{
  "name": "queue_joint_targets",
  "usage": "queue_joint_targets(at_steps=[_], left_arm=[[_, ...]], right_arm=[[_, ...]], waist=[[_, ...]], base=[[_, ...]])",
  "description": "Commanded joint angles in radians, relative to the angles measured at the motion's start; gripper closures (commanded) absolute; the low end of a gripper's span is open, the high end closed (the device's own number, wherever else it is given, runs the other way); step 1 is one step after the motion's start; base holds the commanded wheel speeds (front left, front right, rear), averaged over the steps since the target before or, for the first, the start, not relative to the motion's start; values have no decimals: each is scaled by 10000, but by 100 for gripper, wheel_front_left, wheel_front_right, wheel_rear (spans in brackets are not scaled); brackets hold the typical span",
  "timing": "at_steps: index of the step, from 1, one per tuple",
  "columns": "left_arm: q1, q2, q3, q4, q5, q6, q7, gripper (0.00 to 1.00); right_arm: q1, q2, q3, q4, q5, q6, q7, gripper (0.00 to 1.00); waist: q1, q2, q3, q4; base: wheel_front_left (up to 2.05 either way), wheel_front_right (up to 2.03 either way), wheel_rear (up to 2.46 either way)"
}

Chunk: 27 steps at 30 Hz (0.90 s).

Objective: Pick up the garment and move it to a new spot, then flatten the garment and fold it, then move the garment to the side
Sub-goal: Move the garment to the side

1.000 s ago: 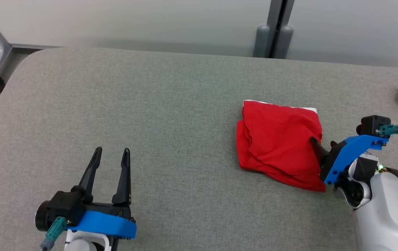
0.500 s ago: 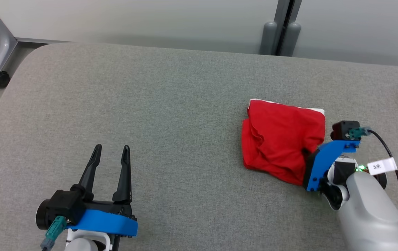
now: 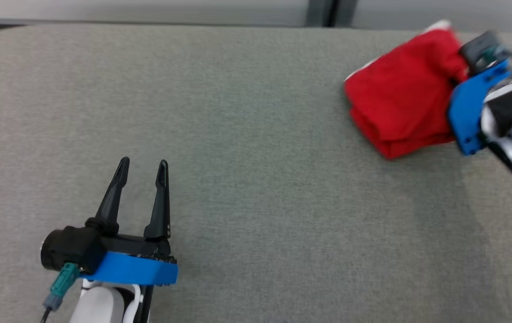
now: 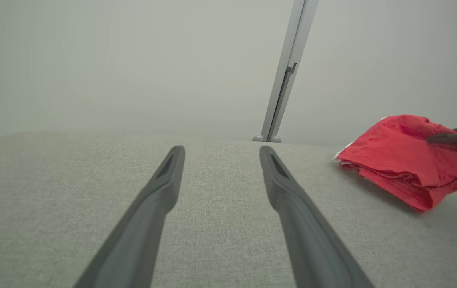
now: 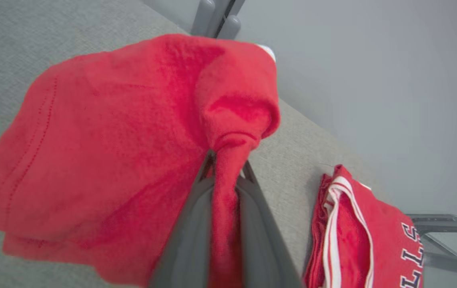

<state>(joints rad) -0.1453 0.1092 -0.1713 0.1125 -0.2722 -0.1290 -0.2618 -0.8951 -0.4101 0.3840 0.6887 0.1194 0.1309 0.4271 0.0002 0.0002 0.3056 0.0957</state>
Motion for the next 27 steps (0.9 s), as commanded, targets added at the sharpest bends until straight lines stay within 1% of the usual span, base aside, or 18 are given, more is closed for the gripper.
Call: queue_joint_targets(at_steps=[1, 6, 10, 12, 15, 18, 21, 23, 27], left_arm=[[-180, 33, 39, -85, 31, -17, -38, 0], [-541, 55, 147, -410, -50, -17, -39, 0], [-782, 124, 49, -545, -8, -17, -39, 0], [-895, 222, 23, -571, -53, -17, -39, 0], [-1067, 336, -6, -658, -35, -17, -39, 0], [-1242, 481, -101, -791, 22, -17, -41, 0], [-1392, 584, -225, -868, 46, -17, -39, 0], [-1491, 652, -242, -917, 62, -17, -39, 0], [-1590, 833, -289, -1073, 137, -17, -39, 0]], right_arm=[[-241, -392, 232, -211, 240, -3, 117, 100], [-956, -2229, 1558, -1452, 1290, -2, 914, 100], [-1125, -3625, 2216, -2159, 1814, -3, 1113, 100], [-1171, -4144, 2444, -2308, 1896, -2, 988, 100], [-1390, -4742, 2545, -2429, 1714, -3, 790, 100], [-1533, -5243, 2491, -2399, 1375, -3, 408, 100], [-1465, -5457, 2251, -2160, 1153, -3, -83, 100], [-1322, -5457, 1843, -1867, 1071, -5, -407, 100], [-1067, -5149, 835, -1259, 535, -5, -1046, 100]], waist=[[-2, -2, 113, -110], [-2, -2, 823, -663], [-2, -2, 1272, -1012], [-2, -2, 1463, -1159], [-2, -2, 1776, -1337], [-2, -2, 2084, -1499], [-2, -2, 2251, -1564], [-2, -2, 2391, -1605], [-2, -2, 2665, -1741]], base=[[0, 0, 0], [0, 0, 0], [0, 0, 0], [0, 0, 0], [0, 0, 0], [0, 0, 0], [0, 0, 0], [0, 0, 0], [0, 0, 0]])
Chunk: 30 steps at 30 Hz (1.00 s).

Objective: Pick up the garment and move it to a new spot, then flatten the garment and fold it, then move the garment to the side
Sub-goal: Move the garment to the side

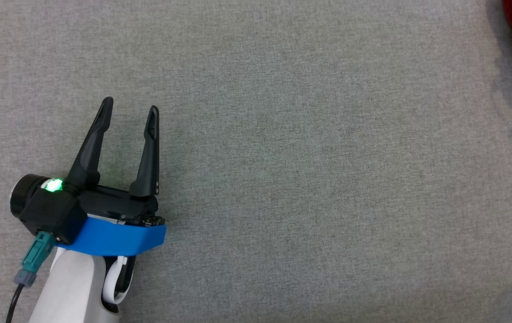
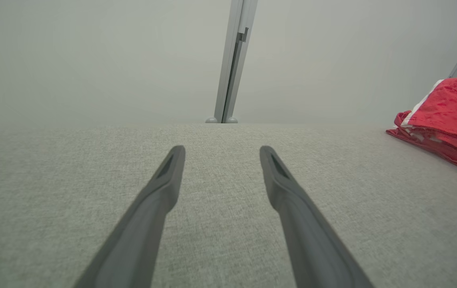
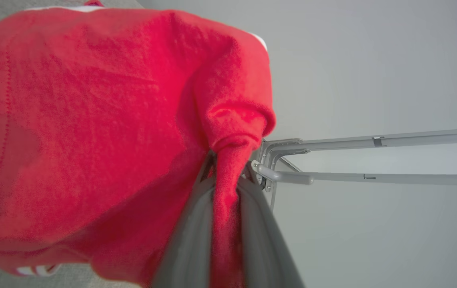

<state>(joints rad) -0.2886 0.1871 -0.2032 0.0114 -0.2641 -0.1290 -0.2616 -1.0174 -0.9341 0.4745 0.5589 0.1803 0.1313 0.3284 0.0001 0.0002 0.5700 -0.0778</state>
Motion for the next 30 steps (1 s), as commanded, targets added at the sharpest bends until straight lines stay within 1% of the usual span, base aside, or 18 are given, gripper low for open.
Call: queue_joint_targets(at_steps=[1, 3, 4, 6, 8, 10, 11, 12, 13, 16, 17, 18, 23, 25, 30], left_arm=[[-173, 100, 45, -96, 58, -17, -41, 0], [-199, 195, 33, -130, 78, -17, -41, 0], [-216, 228, 21, -134, 83, -17, -41, 0], [-223, 292, 1, -140, 97, -17, -41, 0], [-258, 335, 1, -157, 101, -17, -41, 0], [-293, 380, -37, -154, 121, -17, -43, 0], [-304, 384, -40, -140, 126, -17, -41, 0], [-305, 388, -40, -124, 129, -17, -41, 0], [-300, 405, -34, -105, 133, -17, -41, 0], [-310, 371, -106, -38, 96, -17, -41, 0], [-327, 323, -178, 10, 62, -17, -41, 0], [-333, 287, -221, 44, 51, -17, -41, 0], [-264, 86, -321, 214, -91, -17, -41, 0], [-100, 16, -332, 353, -162, -17, -41, 0], [282, -268, -181, 628, -368, -17, -40, 0]], right_arm=[[229, 185, -400, 185, -200, -9, -182, 100], [354, 460, -1052, 429, -519, -9, -369, 100], [494, 654, -1239, 418, -510, -9, -642, 100], [598, 867, -1711, 576, -924, -10, -729, 100], [569, 1157, -2396, 642, -1357, -12, -862, 100], [687, 1513, -3088, 786, -1890, -12, -691, 100], [783, 1746, -3385, 766, -2131, -12, -644, 84], [839, 1959, -3674, 693, -2380, -12, -628, 84], [906, 2158, -4009, 616, -2651, -12, -544, 0], [1227, 2793, -4748, 386, -3240, -10, -313, 0], [1438, 3077, -5135, 331, -3572, -12, -55, 0], [1518, 3236, -5270, 258, -3681, -10, -26, 0], [2013, 3841, -5757, 209, -3665, -10, -60, 0], [2248, 4179, -5917, 165, -3511, -10, -343, 0], [3299, 5164, -5813, -415, -2744, -7, -2019, 0]], waist=[[-1, -2, 74, -41], [-1, -2, 140, -95], [-1, -2, 164, -113], [-1, -2, 230, -158], [-1, -2, 299, -198], [-1, -2, 331, -232], [-1, -2, 324, -251], [-1, -2, 307, -274], [-1, -2, 290, -296], [-1, -2, 150, -319], [-1, -2, 23, -305], [-1, -2, -62, -289], [-1, -2, -672, -129], [-1, -2, -1016, -61], [-1, -2, -1985, 147]], base=[[0, 0, 0], [0, 0, 0], [0, 0, 0], [0, 0, 0], [0, 0, 0], [0, 0, 0], [0, 0, 0], [0, 0, 0], [0, 0, 0], [0, 0, 0], [0, 0, 0], [0, 0, 0], [0, 0, 0], [0, 0, 0], [0, 0, 0]])
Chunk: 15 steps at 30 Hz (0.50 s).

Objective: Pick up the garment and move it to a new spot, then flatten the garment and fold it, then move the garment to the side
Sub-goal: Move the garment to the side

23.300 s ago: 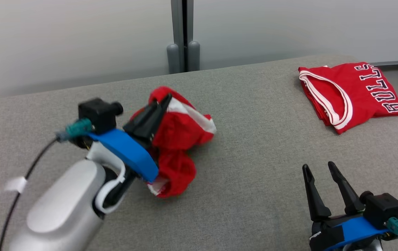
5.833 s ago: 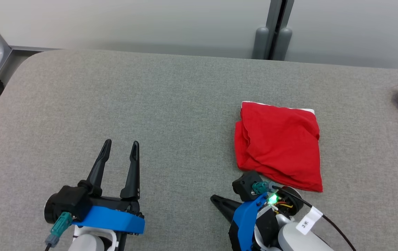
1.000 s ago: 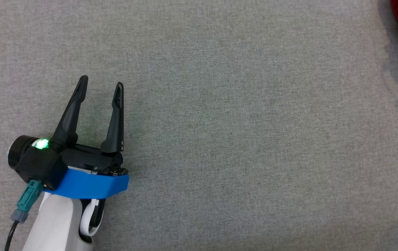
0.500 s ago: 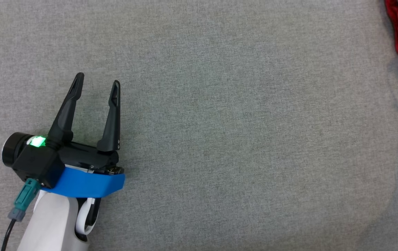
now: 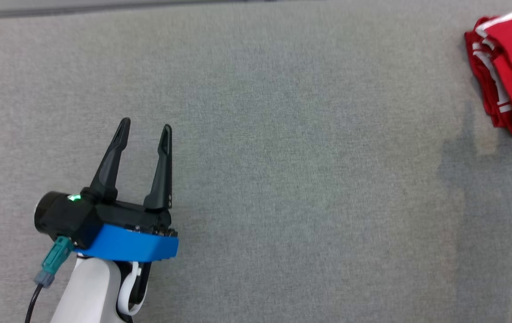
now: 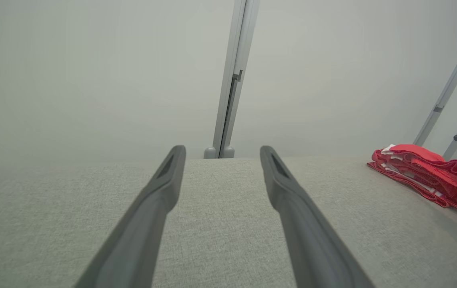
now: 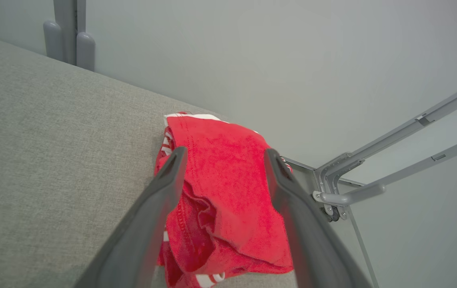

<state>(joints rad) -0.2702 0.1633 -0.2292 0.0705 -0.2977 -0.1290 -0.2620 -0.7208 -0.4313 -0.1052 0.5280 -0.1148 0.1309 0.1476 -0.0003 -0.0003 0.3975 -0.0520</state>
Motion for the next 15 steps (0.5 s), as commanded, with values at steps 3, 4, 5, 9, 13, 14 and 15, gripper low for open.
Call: queue_joint_targets(at_steps=[3, 4, 5, 9, 13, 14, 15], left_arm=[[516, -159, 368, 170, -151, -15, -36, 0], [652, -190, 513, 194, -173, -14, -37, 0], [821, -224, 651, 249, -193, -13, -36, 0], [1506, -277, 1106, 399, -104, -3, -37, 0], [2100, -390, 1463, 563, -40, 51, -36, 0], [2224, -410, 1534, 612, -21, 56, -37, 0], [2350, -442, 1611, 659, 5, 65, -37, 0]], right_arm=[[1212, 749, 108, -685, 819, -2, -1092, 0], [1485, 970, 152, -917, 1091, -2, -1339, 0], [1783, 1156, 257, -1115, 1291, -2, -1535, 0], [2961, 1928, 232, -1910, 1899, -2, -2151, 0], [4200, 2635, -2, -2827, 2041, 0, -2328, 0], [4495, 2777, -81, -3058, 2035, 0, -2304, 0], [4778, 2933, -166, -3308, 2098, 0, -2270, 0]], waist=[[3, 3, -810, -31], [3, 3, -982, -42], [3, 3, -1173, -74], [3, 3, -1874, -109], [3, 3, -2459, -18], [3, 3, -2592, 21], [3, 3, -2709, 48]], base=[[0, 0, 0], [0, 0, 0], [0, 0, 0], [0, 0, 0], [0, 0, 0], [0, 0, 0], [0, 0, 0]])
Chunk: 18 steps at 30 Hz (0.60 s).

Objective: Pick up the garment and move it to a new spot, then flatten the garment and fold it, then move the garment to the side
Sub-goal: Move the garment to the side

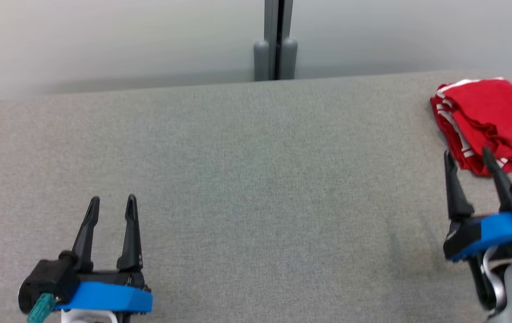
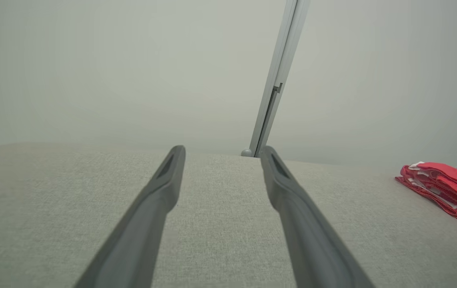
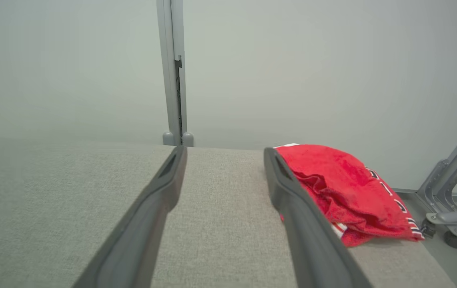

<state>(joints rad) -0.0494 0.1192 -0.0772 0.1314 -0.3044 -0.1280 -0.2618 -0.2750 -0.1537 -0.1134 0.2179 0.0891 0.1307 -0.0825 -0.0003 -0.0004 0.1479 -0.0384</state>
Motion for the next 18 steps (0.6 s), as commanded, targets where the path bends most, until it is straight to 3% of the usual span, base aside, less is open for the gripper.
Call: queue_joint_targets(at_steps=[1, 7, 18], left_arm=[[265, -36, 160, 112, 75, 54, -39, 0], [1024, -103, 354, 460, 289, 81, -39, 0], [1604, -333, 376, 687, 407, 62, -39, 0]], right_arm=[[590, 270, -158, -421, 111, 2, 85, 0], [2007, 807, -363, -1564, 58, 2, 418, 0], [3504, 1037, -107, -2277, 425, 2, 878, 0]], waist=[[3, 4, -352, -66], [3, 4, -1194, -40], [3, 4, -1720, 37]], base=[[0, 0, 0], [0, 0, 0], [0, 0, 0]])
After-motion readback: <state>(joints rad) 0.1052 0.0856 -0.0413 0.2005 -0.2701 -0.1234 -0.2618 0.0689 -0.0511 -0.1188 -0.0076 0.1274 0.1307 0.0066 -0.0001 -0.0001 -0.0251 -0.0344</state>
